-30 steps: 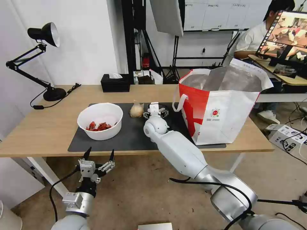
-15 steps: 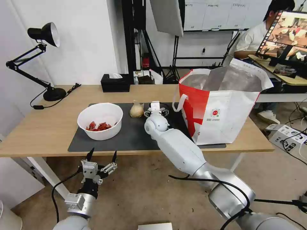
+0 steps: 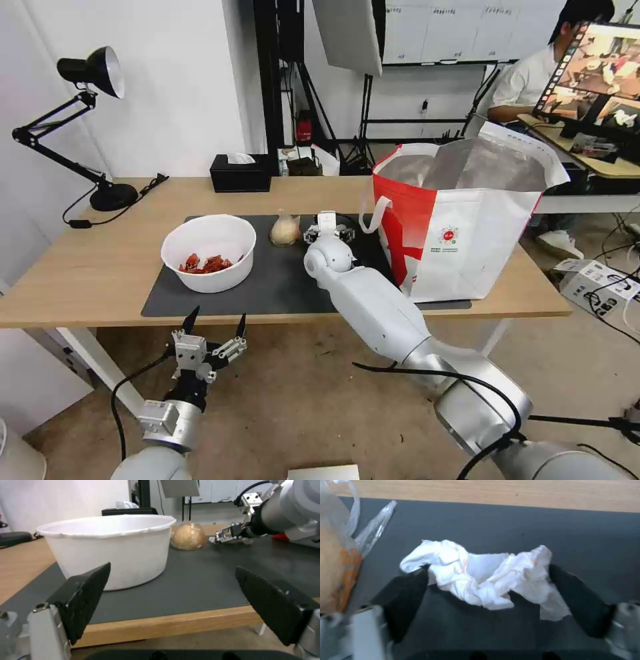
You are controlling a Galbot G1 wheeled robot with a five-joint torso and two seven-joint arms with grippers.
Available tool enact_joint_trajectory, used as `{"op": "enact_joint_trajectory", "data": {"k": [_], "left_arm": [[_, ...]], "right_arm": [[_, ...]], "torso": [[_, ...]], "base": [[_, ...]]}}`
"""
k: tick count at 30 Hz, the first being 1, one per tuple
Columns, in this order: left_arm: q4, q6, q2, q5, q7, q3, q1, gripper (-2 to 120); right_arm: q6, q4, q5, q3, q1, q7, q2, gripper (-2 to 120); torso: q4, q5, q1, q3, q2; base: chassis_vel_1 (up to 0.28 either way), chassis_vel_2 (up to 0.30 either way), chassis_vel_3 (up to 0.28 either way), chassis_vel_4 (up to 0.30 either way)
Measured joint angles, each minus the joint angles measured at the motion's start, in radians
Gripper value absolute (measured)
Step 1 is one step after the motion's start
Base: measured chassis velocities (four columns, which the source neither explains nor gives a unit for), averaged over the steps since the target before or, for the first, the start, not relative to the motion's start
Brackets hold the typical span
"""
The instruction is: Pick up the trash from the table and place it into the takeout bag.
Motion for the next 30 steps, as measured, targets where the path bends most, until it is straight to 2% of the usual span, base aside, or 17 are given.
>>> {"op": "enact_joint_trajectory", "data": {"k": [2,4,6,7,10,11,14,15,18,19,22,25,30], "left_arm": [[0.000,0.000,0.000,0.000,0.000,0.002,0.000,100],[0.000,0.000,0.000,0.000,0.000,0.002,-0.001,100],[0.000,0.000,0.002,0.000,0.000,0.002,-0.002,100],[0.000,0.000,0.002,0.000,0.000,0.002,-0.002,100],[0.000,0.000,0.004,-0.001,-0.001,0.004,-0.003,100],[0.000,0.000,0.004,-0.001,-0.001,0.004,-0.003,100],[0.000,0.000,0.004,-0.001,-0.001,0.009,-0.004,100],[0.000,0.000,0.004,-0.001,-0.001,0.009,-0.004,100],[0.000,0.000,0.005,-0.001,-0.001,0.012,-0.004,100],[0.000,0.000,0.005,-0.001,-0.001,0.012,-0.004,100],[0.001,0.000,0.006,-0.001,-0.001,0.013,-0.005,100],[0.000,0.000,0.006,-0.001,-0.001,0.014,-0.005,100],[0.000,0.000,0.007,-0.001,-0.001,0.014,-0.005,100]], "right_arm": [[0.000,0.000,0.000,0.000,-0.003,-0.001,0.000,78],[0.000,0.001,-0.001,0.000,-0.005,-0.001,0.000,75],[0.000,0.003,-0.001,0.000,-0.007,-0.001,0.001,63],[0.000,0.003,-0.001,0.000,-0.007,-0.001,0.001,63],[0.001,0.005,-0.001,0.000,-0.007,-0.001,0.001,50],[0.001,0.005,-0.001,0.000,-0.007,-0.001,0.001,50],[0.001,0.007,-0.001,0.001,-0.007,0.001,-0.001,34],[0.001,0.007,-0.001,0.001,-0.007,0.001,-0.001,34],[0.002,0.011,-0.001,0.001,-0.008,0.003,-0.004,21],[0.002,0.011,-0.001,0.001,-0.008,0.003,-0.004,21],[0.015,0.021,-0.006,0.001,-0.015,0.006,-0.007,7],[0.031,0.034,-0.027,0.003,-0.023,0.007,-0.009,0],[0.074,0.073,-0.073,0.006,-0.044,0.023,-0.011,0]], "torso": [[0.0000,0.0000,0.000,0.000,0.000],[0.0000,0.0000,0.000,0.000,0.000],[0.0001,0.0000,0.000,0.000,0.000],[0.0001,0.0000,0.000,0.000,0.000],[0.0001,0.0000,0.000,0.000,0.000],[0.0001,0.0000,0.000,0.000,0.000],[0.0000,0.0000,0.000,0.000,0.000],[0.0000,0.0000,0.000,0.000,0.000],[-0.0001,0.0000,0.000,0.000,0.000],[-0.0001,0.0000,0.000,0.000,0.000],[-0.0001,0.0000,0.000,0.000,0.000],[-0.0001,0.0000,0.000,0.000,0.000],[0.0000,0.0000,0.000,0.000,0.000]], "base": [[0.000,0.000,0.000,0.000],[0.000,0.000,0.000,0.000],[0.000,0.000,0.000,0.000],[0.000,0.000,0.000,0.000],[0.000,0.000,0.000,0.000],[0.000,0.000,0.000,0.000],[0.000,0.000,0.000,0.000],[0.000,0.000,0.000,0.000],[0.000,0.000,0.000,0.000],[0.000,0.000,0.000,0.000],[0.000,0.000,0.000,0.000],[0.000,0.000,0.000,0.000],[0.000,0.000,0.000,0.000]]}}
